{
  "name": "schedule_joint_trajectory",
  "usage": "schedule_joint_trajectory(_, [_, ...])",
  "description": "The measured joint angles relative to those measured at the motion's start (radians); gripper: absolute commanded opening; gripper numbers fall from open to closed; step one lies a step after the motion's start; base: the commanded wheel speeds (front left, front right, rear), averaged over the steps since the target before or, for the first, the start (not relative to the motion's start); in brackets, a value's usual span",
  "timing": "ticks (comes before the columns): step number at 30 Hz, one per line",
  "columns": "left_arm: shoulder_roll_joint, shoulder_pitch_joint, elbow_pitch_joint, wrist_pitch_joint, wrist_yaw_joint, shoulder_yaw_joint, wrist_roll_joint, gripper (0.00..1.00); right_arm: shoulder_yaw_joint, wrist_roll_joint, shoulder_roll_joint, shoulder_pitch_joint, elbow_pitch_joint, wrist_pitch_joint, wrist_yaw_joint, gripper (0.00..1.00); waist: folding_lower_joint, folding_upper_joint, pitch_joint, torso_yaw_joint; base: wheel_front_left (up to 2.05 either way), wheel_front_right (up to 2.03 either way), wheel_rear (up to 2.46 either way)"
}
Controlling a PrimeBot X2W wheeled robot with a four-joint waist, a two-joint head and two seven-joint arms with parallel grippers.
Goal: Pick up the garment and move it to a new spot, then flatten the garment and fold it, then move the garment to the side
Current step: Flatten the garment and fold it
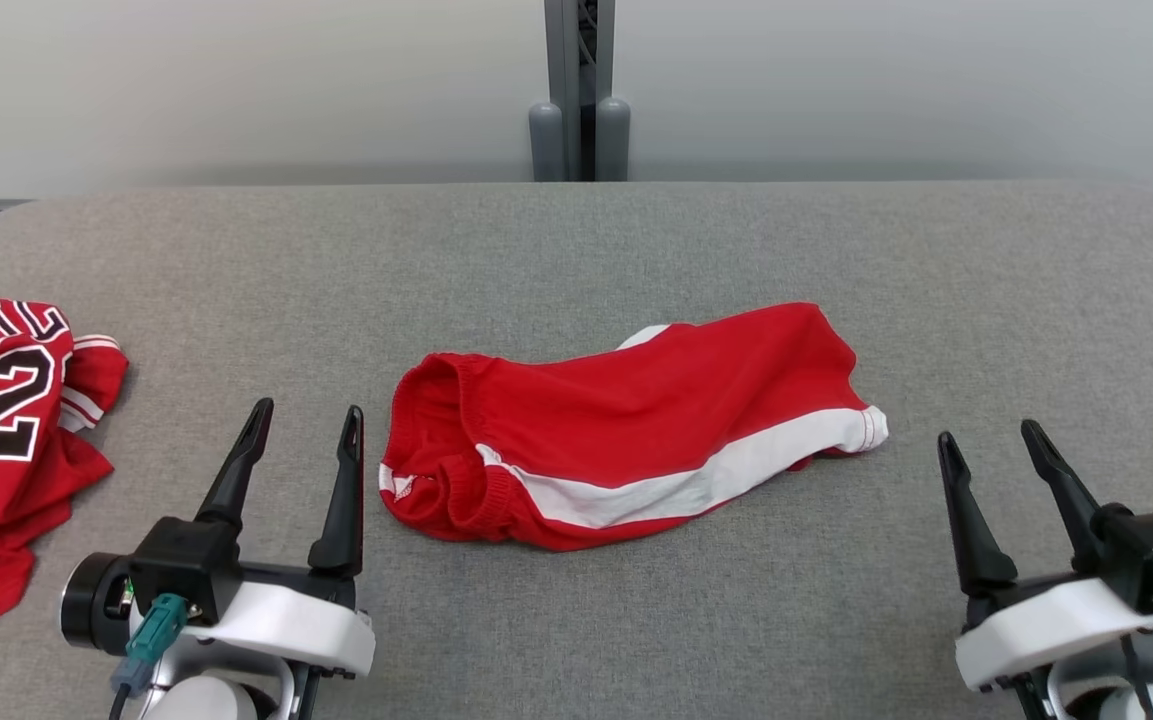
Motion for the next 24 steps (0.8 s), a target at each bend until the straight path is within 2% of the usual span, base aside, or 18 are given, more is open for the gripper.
schedule_joint_trajectory(7, [0.011,0.035,-0.001,0.004,0.009,-0.003,-0.003,1.00,-0.025,0.033,0.002,0.084,-0.070,0.035,0.000,1.00,0.0000,0.0000,-0.028,0.008,0.00,0.00,0.00])
schedule_joint_trajectory(24, [0.021,0.031,0.002,0.018,0.010,-0.015,-0.004,1.00,-0.043,0.053,0.002,0.100,-0.112,0.055,0.000,1.00,0.0000,0.0000,-0.010,0.013,0.00,0.00,0.00])
